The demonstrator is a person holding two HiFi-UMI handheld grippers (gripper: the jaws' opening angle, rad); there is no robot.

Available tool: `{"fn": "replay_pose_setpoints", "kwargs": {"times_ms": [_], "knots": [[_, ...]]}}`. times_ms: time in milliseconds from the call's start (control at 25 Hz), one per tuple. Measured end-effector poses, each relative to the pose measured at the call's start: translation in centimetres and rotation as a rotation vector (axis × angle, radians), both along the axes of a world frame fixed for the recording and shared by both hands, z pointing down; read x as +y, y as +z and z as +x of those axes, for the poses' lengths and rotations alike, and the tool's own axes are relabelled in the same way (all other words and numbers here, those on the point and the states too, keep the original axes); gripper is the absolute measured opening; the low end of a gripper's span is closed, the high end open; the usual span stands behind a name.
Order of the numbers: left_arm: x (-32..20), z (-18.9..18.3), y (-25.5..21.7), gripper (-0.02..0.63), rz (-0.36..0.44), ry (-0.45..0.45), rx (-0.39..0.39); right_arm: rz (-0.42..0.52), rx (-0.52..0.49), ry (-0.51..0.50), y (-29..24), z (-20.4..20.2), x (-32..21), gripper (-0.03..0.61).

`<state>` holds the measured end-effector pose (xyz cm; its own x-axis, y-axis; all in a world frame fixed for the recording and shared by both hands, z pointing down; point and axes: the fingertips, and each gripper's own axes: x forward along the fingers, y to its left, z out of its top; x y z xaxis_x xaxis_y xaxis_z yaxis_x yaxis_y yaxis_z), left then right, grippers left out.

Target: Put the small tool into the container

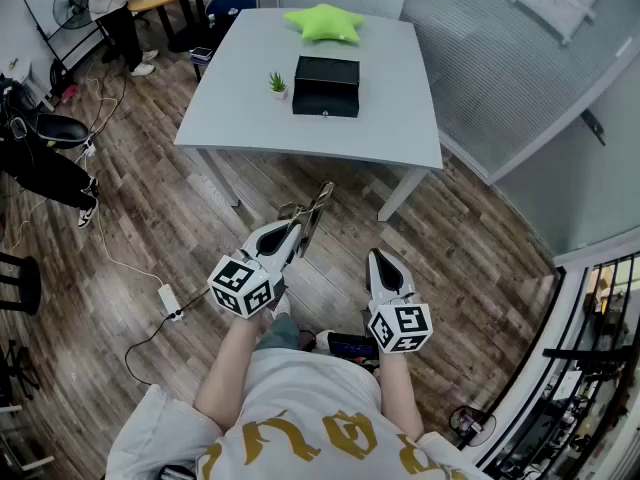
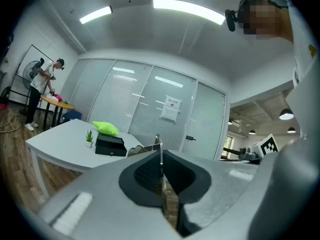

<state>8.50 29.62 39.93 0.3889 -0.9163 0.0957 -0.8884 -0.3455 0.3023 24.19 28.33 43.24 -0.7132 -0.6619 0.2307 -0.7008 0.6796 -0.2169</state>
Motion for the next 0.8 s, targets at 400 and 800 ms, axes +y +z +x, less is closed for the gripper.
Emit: {"fn": "replay_pose_setpoints", "kwargs": {"times_ms": [400, 800], "knots": [[1.9, -3.6, -0.3, 0.008, -0.003, -0.090, 0.012, 0.051, 0.019, -0.032, -1.3, -1.9, 0.1, 0.021], [-5.3, -8.2, 2.7, 0.008, -0.051, -0.072, -0.014, 0.045, 0.047, 0.030, 0.4, -3.8, -7.2, 0.021]]}}
